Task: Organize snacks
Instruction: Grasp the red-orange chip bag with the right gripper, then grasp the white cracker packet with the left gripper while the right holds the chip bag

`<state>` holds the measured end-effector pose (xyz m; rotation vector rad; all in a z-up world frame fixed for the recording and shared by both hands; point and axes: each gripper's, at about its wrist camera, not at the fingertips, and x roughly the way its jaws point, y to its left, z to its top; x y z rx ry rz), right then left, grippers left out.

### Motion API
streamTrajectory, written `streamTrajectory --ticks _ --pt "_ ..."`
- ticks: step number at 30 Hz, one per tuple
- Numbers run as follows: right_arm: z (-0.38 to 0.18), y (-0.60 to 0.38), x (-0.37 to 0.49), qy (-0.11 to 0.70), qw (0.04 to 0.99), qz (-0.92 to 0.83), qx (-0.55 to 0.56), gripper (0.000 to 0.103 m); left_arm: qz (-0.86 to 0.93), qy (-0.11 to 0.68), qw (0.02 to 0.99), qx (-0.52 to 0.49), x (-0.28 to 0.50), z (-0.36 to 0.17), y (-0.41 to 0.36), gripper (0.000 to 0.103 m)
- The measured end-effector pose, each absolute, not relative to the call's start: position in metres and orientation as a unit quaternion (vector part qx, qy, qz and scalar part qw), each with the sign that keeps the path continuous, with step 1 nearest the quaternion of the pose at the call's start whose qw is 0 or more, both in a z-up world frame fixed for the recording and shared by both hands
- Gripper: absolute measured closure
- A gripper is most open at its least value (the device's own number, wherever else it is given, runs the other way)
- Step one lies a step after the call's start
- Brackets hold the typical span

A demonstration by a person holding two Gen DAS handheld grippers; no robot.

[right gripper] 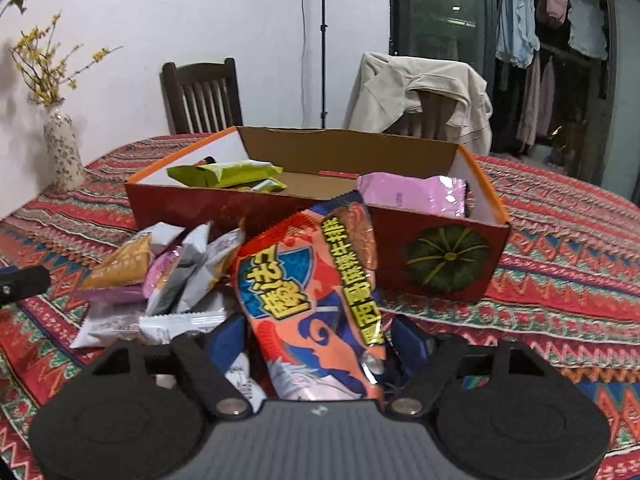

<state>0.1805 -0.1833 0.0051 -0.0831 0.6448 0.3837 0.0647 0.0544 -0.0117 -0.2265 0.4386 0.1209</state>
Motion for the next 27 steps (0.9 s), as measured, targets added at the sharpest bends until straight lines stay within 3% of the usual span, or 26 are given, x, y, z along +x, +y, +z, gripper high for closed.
streamTrajectory --ticks 2,5,27 --pt "0.002 -0.185 0.181 0.320 0.928 0.190 -0.035 0.042 0.060 0.218 0.968 -0.111 0.065 -0.012 0.054 0.000" --pt "0.000 -0.186 0.180 0.324 0.925 0.196 -0.031 0.046 0.063 0.218 0.968 -0.109 0.065 -0.012 0.053 0.000" --pt "0.020 -0.220 0.153 0.217 0.963 0.155 0.022 0.047 0.080 0.243 0.962 -0.095 0.095 0.013 0.037 0.000"
